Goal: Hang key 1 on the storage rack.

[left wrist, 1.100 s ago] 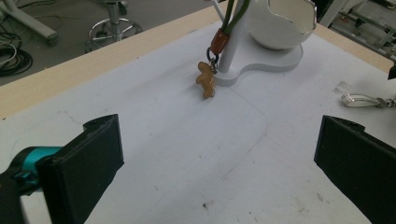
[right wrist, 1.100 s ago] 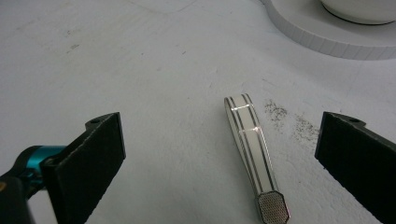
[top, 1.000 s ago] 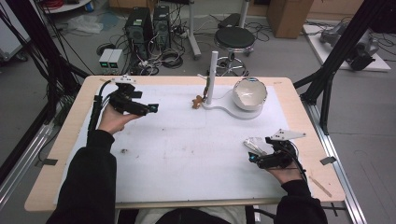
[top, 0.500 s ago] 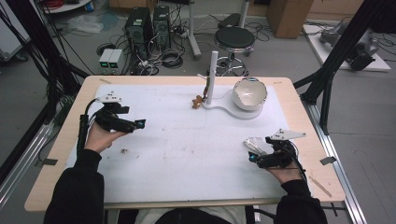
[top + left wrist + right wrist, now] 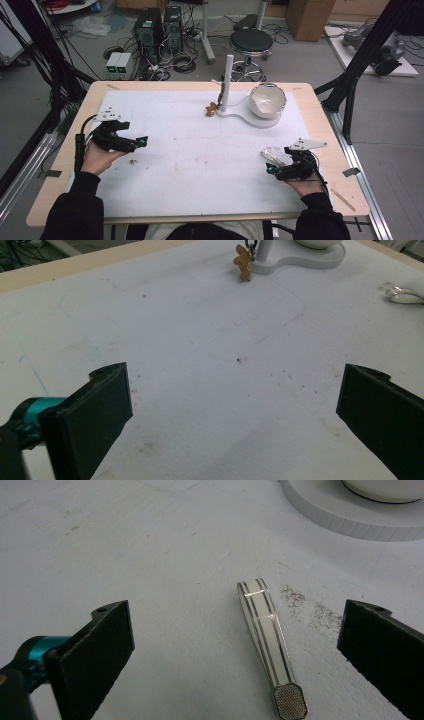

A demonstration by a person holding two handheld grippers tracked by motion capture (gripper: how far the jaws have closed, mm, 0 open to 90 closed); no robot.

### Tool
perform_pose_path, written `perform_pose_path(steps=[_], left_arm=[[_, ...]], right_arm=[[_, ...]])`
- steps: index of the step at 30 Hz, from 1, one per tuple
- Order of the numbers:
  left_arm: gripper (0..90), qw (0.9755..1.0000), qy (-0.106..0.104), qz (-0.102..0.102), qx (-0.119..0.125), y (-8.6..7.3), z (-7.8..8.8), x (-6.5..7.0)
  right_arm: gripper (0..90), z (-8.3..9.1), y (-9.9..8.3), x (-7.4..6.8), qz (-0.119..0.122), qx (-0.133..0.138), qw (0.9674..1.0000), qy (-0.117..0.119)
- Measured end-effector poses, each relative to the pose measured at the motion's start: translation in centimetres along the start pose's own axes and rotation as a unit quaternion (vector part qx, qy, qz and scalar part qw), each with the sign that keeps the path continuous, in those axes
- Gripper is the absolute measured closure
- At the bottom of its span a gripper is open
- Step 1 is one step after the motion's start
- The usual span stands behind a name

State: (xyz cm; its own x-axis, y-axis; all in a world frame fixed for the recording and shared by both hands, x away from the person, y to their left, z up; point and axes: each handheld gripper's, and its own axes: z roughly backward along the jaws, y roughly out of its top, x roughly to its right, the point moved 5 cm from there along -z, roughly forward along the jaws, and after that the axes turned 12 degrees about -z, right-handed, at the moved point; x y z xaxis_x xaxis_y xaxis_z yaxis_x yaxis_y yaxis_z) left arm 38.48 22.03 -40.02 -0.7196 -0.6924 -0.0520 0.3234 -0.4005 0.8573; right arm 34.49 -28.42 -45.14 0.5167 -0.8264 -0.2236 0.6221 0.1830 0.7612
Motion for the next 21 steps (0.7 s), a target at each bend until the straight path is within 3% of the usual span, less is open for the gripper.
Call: perform_pose_path(steps=[8, 15, 21], left_arm=[[1.7, 0.9998, 0.017, 0.007, 0.005, -2.2, 1.5, 0.5], [1.7, 0.9987, 0.035, 0.032, 0.02, -6.7, 3.3, 1.4], [1.7, 0.9977, 0.049, 0.036, 0.029, -7.7, 4.4, 1.4]], right_arm=[[0.6, -0.1, -0.1, 0.0, 0.0, -0.003, 1.0, -0.001], [0.6, -0.1, -0.1, 0.0, -0.001, -0.004, 1.0, -0.001], [0.6, 0.0, -0.1, 0.0, 0.0, -0.004, 1.0, -0.003]])
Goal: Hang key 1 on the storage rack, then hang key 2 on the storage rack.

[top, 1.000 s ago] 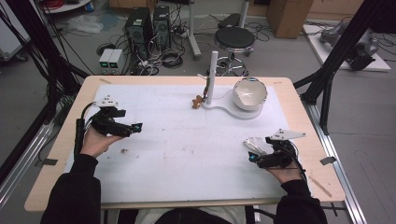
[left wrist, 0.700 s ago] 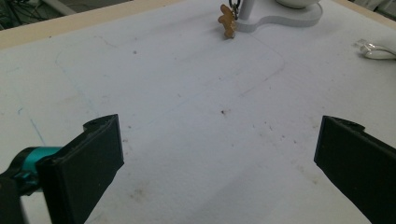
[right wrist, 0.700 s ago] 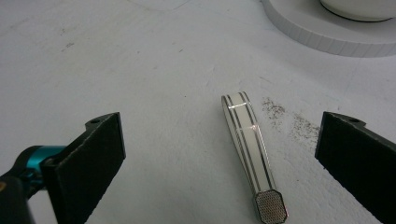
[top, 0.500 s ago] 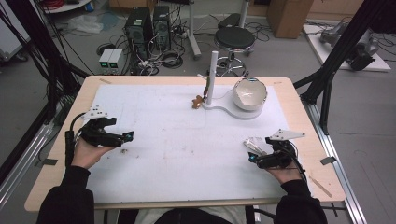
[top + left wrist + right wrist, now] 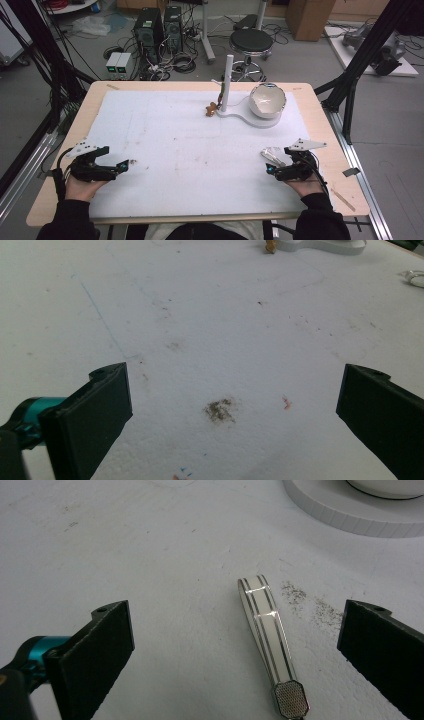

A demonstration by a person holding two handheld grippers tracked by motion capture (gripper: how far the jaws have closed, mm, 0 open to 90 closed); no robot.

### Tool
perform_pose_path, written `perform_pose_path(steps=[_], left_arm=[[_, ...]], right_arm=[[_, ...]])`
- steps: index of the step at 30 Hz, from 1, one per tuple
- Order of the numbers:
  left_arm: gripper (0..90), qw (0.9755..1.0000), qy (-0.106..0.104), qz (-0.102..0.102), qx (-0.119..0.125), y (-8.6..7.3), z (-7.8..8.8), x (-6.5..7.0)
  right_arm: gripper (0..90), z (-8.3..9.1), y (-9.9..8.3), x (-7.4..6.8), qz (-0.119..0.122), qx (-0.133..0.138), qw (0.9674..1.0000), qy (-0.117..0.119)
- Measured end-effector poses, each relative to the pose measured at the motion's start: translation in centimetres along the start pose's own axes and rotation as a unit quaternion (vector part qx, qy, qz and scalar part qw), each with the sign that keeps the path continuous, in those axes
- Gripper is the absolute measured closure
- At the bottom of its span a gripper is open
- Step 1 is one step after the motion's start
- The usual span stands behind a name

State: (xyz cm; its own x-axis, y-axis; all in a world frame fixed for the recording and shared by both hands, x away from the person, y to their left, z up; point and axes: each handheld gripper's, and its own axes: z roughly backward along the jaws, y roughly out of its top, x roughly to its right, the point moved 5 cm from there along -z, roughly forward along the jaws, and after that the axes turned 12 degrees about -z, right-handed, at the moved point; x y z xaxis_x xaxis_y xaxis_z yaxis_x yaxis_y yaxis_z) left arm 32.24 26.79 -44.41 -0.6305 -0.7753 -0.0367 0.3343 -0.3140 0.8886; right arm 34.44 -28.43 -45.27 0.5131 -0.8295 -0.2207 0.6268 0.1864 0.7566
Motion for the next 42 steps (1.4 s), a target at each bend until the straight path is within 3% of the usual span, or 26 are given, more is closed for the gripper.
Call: perform_pose_path(steps=[8, 19, 29, 42], left_arm=[[1.7, 0.9999, 0.012, -0.005, 0.009, -1.1, 1.5, 0.1], [1.7, 0.9997, 0.018, -0.009, 0.012, -1.6, 2.2, 0.3], [1.7, 0.9998, 0.003, -0.018, 0.007, -1.8, 1.8, 0.6], [1.7, 0.9997, -0.006, -0.023, 0.01, -1.6, 1.6, 0.9]], right_arm=[[0.6, 0.0, 0.0, 0.0, 0.0, 0.0, 1.0, 0.001], [0.6, 0.1, 0.0, 0.2, -0.002, 0.001, 1.0, -0.001], [0.6, -0.5, 0.1, 0.9, -0.006, -0.011, 0.9999, -0.009], [0.6, -1.8, 0.9, 2.1, 0.006, -0.036, 0.999, -0.026]])
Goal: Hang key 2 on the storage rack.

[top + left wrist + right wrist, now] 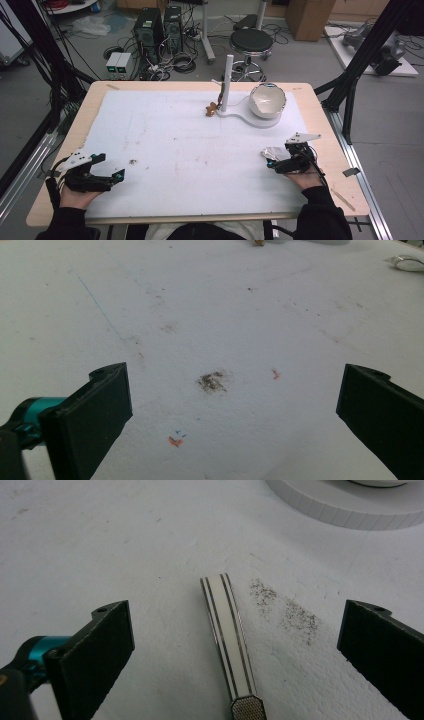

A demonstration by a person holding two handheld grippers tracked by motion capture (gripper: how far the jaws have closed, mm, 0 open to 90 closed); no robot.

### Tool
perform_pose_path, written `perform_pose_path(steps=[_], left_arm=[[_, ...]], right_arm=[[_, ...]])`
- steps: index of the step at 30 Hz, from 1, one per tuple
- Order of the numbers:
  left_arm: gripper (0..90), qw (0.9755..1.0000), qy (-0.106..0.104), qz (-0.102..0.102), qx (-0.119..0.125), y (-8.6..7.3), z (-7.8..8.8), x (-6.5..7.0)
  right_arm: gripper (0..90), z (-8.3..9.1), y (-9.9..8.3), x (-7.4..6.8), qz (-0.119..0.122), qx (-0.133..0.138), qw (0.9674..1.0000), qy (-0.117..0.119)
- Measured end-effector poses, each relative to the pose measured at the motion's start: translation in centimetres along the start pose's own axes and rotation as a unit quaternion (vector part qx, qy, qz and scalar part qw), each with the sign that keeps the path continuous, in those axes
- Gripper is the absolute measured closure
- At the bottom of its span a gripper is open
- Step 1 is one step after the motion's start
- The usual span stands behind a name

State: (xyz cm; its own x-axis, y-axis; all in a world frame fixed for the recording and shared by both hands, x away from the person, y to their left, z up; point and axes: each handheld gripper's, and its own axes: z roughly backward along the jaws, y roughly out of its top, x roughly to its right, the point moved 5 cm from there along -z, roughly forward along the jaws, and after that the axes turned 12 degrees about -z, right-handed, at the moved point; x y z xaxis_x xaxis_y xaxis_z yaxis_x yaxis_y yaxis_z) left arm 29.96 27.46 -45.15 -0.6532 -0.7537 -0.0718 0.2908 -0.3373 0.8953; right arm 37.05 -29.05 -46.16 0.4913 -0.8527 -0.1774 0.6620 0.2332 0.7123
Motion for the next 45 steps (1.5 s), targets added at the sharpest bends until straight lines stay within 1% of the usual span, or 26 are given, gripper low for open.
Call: perform_pose_path(steps=[3, 4, 5, 6, 9, 10, 11, 13, 14, 19, 20, 23, 24, 26, 28, 31, 32, 33, 34, 35, 36, 37, 38, 43, 44, 45], left_arm=[[1.7, 1.0, -0.003, -0.002, -0.003, -0.1, -0.1, -0.1], [1.7, 1.0, -0.005, -0.002, -0.003, -0.1, -0.1, -0.1], [1.7, 1.0, -0.005, -0.002, -0.003, -0.1, -0.2, -0.1], [1.7, 1.0, -0.008, -0.003, -0.003, -0.1, -0.2, 0.0], [1.7, 0.9999, -0.01, -0.005, -0.004, -0.1, -0.3, 0.0], [1.7, 0.9999, -0.012, -0.006, -0.004, -0.1, -0.3, 0.0], [1.7, 0.9999, -0.011, -0.006, -0.003, -0.1, -0.3, 0.1], [1.8, 0.9999, -0.013, -0.007, -0.004, -0.1, -0.3, 0.1], [1.7, 0.9999, -0.013, -0.008, -0.005, -0.1, -0.3, 0.1], [1.7, 0.9998, -0.014, -0.009, -0.005, -0.1, -0.4, 0.1], [1.7, 0.9998, -0.014, -0.009, -0.005, -0.1, -0.4, 0.1], [1.7, 0.9999, -0.013, -0.01, -0.005, -0.1, -0.4, 0.1], [1.7, 0.9998, -0.013, -0.011, -0.005, -0.1, -0.4, 0.2], [1.7, 0.9998, -0.012, -0.011, -0.005, -0.1, -0.4, 0.2], [1.7, 0.9998, -0.013, -0.013, -0.007, -0.1, -0.4, 0.2], [1.7, 0.9998, -0.012, -0.016, -0.009, -0.2, -0.3, 0.1], [1.7, 0.9998, -0.012, -0.017, -0.008, -0.2, -0.3, 0.1], [1.7, 0.9998, -0.012, -0.016, -0.008, -0.1, -0.3, 0.1], [1.7, 0.9998, -0.011, -0.017, -0.008, -0.1, -0.3, 0.1], [1.7, 0.9998, -0.013, -0.016, -0.007, -0.1, -0.3, 0.2], [1.7, 0.9997, -0.014, -0.02, -0.008, -0.1, -0.4, 0.3], [1.7, 0.9997, -0.014, -0.02, -0.008, -0.1, -0.4, 0.3], [1.8, 0.9996, -0.017, -0.023, -0.007, 0.0, -0.4, 0.5], [1.7, 0.9995, -0.019, -0.025, -0.006, 0.0, -0.4, 0.7], [1.7, 0.9995, -0.019, -0.025, -0.005, 0.0, -0.4, 0.7], [1.7, 0.9995, -0.02, -0.025, -0.006, 0.0, -0.4, 0.6]], right_arm=[[0.7, -0.3, 0.1, 0.2, 0.005, -0.008, 1.0, -0.002], [4.0, -0.5, 0.1, 0.3, 0.011, -0.019, 0.9997, -0.005], [4.0, -0.5, 0.1, 0.3, 0.011, -0.019, 0.9997, -0.005], [4.4, -0.8, 0.2, 0.5, 0.022, -0.028, 0.9993, -0.011], [6.1, -0.9, 0.5, 0.6, 0.023, -0.03, 0.9992, -0.009], [8.4, -1.0, 0.6, 0.6, 0.026, -0.033, 0.9991, -0.005], [14.8, -1.1, 0.7, 0.6, 0.032, -0.039, 0.9987, 0.001], [17.0, -1.2, 0.9, 0.5, 0.041, -0.045, 0.9981, 0.01], [20.4, -1.3, 1.3, 0.4, 0.051, -0.045, 0.9976, 0.009], [25.0, -1.8, 2.0, 0.3, 0.066, -0.052, 0.9963, 0.018], [27.4, -2.0, 2.2, 0.2, 0.074, -0.062, 0.9951, 0.021], [29.2, -2.3, 2.3, 0.1, 0.079, -0.072, 0.994, 0.024], [30.0, -2.5, 2.5, 0.1, 0.082, -0.084, 0.9928, 0.026], [30.9, -2.5, 2.5, 0.1, 0.081, -0.089, 0.9923, 0.03], [33.1, -2.6, 2.5, 0.1, 0.072, -0.1, 0.9914, 0.044], [39.0, -2.7, 2.2, 0.2, 0.067, -0.128, 0.9881, 0.054], [46.3, -2.7, 2.0, 0.1, 0.072, -0.143, 0.9858, 0.05], [46.3, -2.7, 2.0, 0.1, 0.072, -0.143, 0.9858, 0.05], [53.8, -2.8, 1.9, -0.1, 0.079, -0.156, 0.9838, 0.04], [53.8, -2.8, 1.9, -0.1, 0.079, -0.156, 0.9838, 0.04], [60.0, -2.9, 1.8, -0.2, 0.089, -0.164, 0.9821, 0.026], [60.0, -2.9, 1.8, -0.2, 0.089, -0.164, 0.9821, 0.026], [72.7, -2.8, 1.9, -0.3, 0.083, -0.169, 0.9819, 0.021], [73.7, -2.6, 1.9, -0.1, 0.07, -0.171, 0.9826, 0.017], [73.9, -2.2, 2.0, -0.1, 0.067, -0.166, 0.9838, 0.017], [73.9, -2.2, 2.0, -0.1, 0.067, -0.166, 0.9838, 0.017]])
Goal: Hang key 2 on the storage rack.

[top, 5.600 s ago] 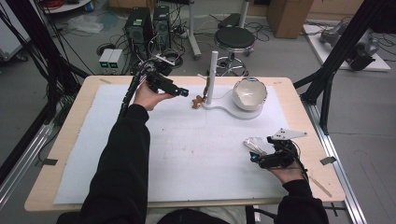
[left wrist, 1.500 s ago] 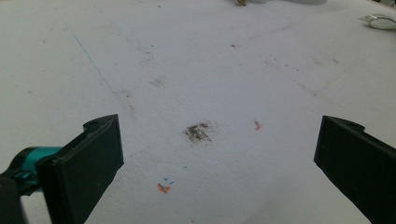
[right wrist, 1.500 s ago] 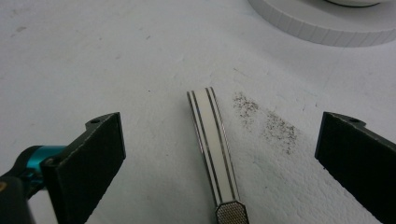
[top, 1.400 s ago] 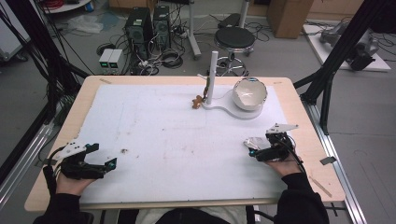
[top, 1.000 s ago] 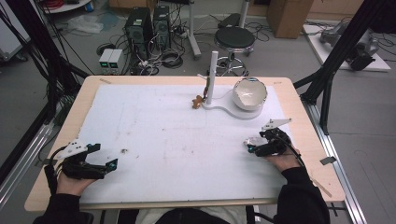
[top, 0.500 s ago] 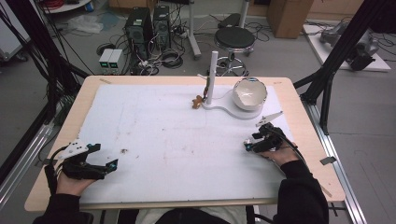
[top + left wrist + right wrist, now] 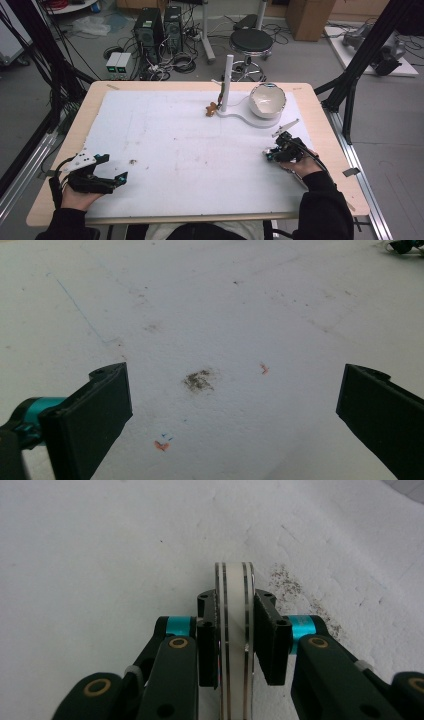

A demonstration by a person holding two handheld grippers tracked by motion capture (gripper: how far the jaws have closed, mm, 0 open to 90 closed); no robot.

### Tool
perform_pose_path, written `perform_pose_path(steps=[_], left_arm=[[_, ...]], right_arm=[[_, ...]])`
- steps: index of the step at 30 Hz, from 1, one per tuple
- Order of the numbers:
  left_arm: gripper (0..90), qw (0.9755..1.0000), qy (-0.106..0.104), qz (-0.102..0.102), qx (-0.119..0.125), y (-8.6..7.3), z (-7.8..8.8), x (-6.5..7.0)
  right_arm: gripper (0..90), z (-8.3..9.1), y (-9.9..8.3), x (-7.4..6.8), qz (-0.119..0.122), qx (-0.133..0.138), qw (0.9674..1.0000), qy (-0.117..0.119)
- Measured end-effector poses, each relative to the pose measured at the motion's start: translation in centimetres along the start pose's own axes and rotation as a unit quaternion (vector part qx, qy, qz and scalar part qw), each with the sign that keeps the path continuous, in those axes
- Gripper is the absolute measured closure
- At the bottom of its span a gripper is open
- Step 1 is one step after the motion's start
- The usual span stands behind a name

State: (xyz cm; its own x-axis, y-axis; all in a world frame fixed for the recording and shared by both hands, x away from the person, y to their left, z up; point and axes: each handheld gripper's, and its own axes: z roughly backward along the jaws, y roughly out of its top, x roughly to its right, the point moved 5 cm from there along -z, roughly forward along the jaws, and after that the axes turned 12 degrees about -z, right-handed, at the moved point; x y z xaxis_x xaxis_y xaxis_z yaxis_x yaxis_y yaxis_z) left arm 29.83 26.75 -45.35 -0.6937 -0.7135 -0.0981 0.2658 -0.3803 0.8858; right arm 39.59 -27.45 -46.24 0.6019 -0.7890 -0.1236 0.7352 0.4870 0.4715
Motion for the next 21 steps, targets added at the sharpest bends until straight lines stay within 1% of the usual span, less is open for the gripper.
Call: perform_pose_path(steps=[1, 2, 3, 4, 5, 6, 7, 8, 9, 10, 11, 12, 13, 14, 15, 16, 17, 18, 20, 21], left_arm=[[1.7, 1.0, 0.001, 0.002, 0.003, 0.0, 0.0, -0.1], [1.7, 1.0, 0.001, 0.002, 0.003, 0.0, 0.0, -0.1], [1.7, 1.0, 0.002, 0.001, 0.003, 0.0, 0.0, -0.1], [1.7, 1.0, 0.001, 0.0, 0.003, 0.0, 0.0, -0.1], [1.7, 1.0, 0.002, 0.001, 0.003, 0.0, 0.0, -0.1], [1.7, 1.0, 0.001, 0.001, 0.003, 0.0, 0.0, -0.1], [1.7, 1.0, 0.001, 0.001, 0.004, 0.1, 0.0, -0.1], [1.7, 1.0, 0.001, 0.001, 0.004, 0.1, 0.0, -0.1], [1.7, 1.0, 0.001, 0.001, 0.005, 0.1, 0.0, -0.1], [1.7, 1.0, 0.001, 0.003, 0.006, 0.1, 0.0, -0.1], [1.7, 1.0, 0.001, 0.004, 0.007, 0.1, 0.0, -0.2], [1.7, 1.0, 0.0, 0.003, 0.007, 0.1, 0.0, -0.2], [1.7, 1.0, 0.0, 0.005, 0.008, 0.1, 0.0, -0.2], [1.7, 0.9999, 0.0, 0.007, 0.009, 0.1, 0.0, -0.3], [1.7, 0.9999, 0.0, 0.008, 0.01, 0.1, 0.0, -0.3], [1.7, 0.9999, 0.0, 0.008, 0.01, 0.1, 0.0, -0.3], [1.7, 0.9999, -0.002, 0.007, 0.012, 0.1, 0.0, -0.2], [1.7, 0.9999, -0.002, 0.007, 0.012, 0.1, 0.0, -0.2], [1.7, 0.9999, -0.002, 0.007, 0.013, 0.2, 0.0, -0.1], [1.7, 0.9999, -0.003, 0.006, 0.014, 0.2, 0.1, -0.1]], right_arm=[[74.0, 0.5, 0.2, 0.0, -0.001, 0.017, 0.9998, 0.004], [74.0, 0.5, 0.2, 0.0, -0.001, 0.017, 0.9998, 0.004], [74.1, 1.2, 0.4, 0.0, -0.003, 0.041, 0.9991, 0.006], [74.1, 1.2, 0.4, 0.0, -0.003, 0.041, 0.9991, 0.006], [74.1, 1.9, 0.6, 0.0, -0.009, 0.065, 0.9978, 0.001], [74.1, 1.9, 0.6, 0.0, -0.009, 0.065, 0.9978, 0.001], [74.1, 2.4, 0.8, -0.2, -0.015, 0.086, 0.9962, -0.004], [74.1, 2.4, 0.8, -0.2, -0.015, 0.086, 0.9962, -0.004], [74.1, 2.7, 0.8, -0.4, -0.027, 0.11, 0.9935, -0.004], [74.1, 2.7, 0.8, -0.4, -0.027, 0.11, 0.9935, -0.004], [74.1, 3.0, 0.9, -0.4, -0.034, 0.123, 0.9919, -0.004], [74.1, 3.0, 0.9, -0.4, -0.034, 0.123, 0.9919, -0.004], [74.1, 3.4, 0.9, -0.4, -0.044, 0.134, 0.9899, -0.006], [74.1, 3.4, 0.9, -0.4, -0.044, 0.134, 0.9899, -0.006], [74.1, 4.0, 0.9, -0.4, -0.061, 0.152, 0.9865, -0.006], [74.1, 4.0, 0.9, -0.4, -0.061, 0.152, 0.9865, -0.006], [74.1, 4.5, 1.0, -0.3, -0.078, 0.169, 0.9825, -0.001], [74.1, 4.5, 1.0, -0.3, -0.078, 0.169, 0.9825, -0.001], [74.1, 5.0, 1.1, -0.4, -0.088, 0.175, 0.9806, 0.0], [74.1, 5.4, 1.4, -0.4, -0.091, 0.18, 0.9794, 0.006]])
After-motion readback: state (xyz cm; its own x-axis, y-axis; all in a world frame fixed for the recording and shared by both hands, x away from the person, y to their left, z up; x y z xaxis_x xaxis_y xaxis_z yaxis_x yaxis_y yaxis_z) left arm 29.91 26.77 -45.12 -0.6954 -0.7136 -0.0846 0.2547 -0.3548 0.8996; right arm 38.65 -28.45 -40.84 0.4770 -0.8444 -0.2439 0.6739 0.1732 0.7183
